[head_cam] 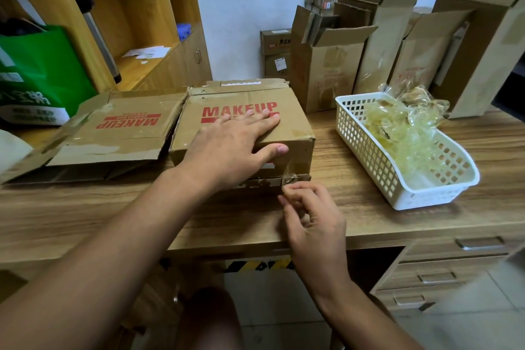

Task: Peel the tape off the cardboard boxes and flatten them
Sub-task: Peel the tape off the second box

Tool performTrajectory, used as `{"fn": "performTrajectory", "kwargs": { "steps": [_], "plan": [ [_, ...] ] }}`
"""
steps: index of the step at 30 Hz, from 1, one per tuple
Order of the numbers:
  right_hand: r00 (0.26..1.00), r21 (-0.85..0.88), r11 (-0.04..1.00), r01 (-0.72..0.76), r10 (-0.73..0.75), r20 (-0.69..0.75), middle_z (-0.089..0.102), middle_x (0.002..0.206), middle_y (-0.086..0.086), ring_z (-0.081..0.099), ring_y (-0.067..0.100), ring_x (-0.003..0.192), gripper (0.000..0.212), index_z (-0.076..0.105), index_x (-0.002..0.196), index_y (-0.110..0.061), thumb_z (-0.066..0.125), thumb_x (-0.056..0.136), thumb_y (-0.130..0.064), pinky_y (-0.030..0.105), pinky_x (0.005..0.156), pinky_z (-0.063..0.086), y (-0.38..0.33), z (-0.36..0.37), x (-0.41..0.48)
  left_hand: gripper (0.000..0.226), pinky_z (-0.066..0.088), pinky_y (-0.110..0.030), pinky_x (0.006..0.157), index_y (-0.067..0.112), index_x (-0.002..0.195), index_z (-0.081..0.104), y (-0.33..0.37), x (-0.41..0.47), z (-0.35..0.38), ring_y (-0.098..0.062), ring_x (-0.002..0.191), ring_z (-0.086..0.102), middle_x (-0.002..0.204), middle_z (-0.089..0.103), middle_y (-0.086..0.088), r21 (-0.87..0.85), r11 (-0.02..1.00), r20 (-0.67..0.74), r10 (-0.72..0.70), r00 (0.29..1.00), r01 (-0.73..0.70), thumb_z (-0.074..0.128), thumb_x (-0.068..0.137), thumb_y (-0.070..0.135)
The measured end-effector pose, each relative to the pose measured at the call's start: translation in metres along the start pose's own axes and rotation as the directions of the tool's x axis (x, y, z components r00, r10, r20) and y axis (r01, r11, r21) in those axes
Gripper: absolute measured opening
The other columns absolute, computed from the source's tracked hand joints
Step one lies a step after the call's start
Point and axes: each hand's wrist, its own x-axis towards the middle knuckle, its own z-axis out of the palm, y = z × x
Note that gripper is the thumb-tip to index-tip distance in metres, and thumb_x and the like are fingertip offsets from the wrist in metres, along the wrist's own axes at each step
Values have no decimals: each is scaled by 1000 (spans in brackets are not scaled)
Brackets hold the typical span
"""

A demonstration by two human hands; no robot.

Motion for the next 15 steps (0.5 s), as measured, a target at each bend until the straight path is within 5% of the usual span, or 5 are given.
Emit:
{"fn": "performTrajectory", "kwargs": {
  "steps": [6, 11, 15],
  "plan": [
    [973, 40, 973, -229, 228, 18, 52, 102, -8, 59, 6, 93, 8, 69, 94, -21, 75, 90, -17, 22, 81, 52, 11, -9, 9, 72, 29, -44, 116, 48, 153, 23, 2, 2, -2, -14, 148, 26, 162, 25, 16, -5, 1000, -14, -11, 1000, 11, 31, 88, 78],
    [968, 37, 967, -250, 251, -11, 66, 94, -11, 63, -4, 88, 27, 59, 81, -28, 78, 88, -10, 5, 74, 45, 20, -17, 28, 76, 16, -35, 118, 52, 153, 16, -21, 5, -15, 3, 146, 8, 163, 12, 22, -108, 991, 147, 100, 984, -85, 45, 87, 72],
    [953, 57, 954, -294, 297, -56, 70, 82, -18, 66, -2, 77, 22, 63, 81, -26, 77, 88, -11, 7, 68, 45, 31, -26, 38, 75, 4, -25, 108, 61, 150, 0, -41, 0, -19, 11, 135, -1, 162, 0, 29, -46, 991, 217, 136, 967, -129, 38, 87, 76]
  ]
}}
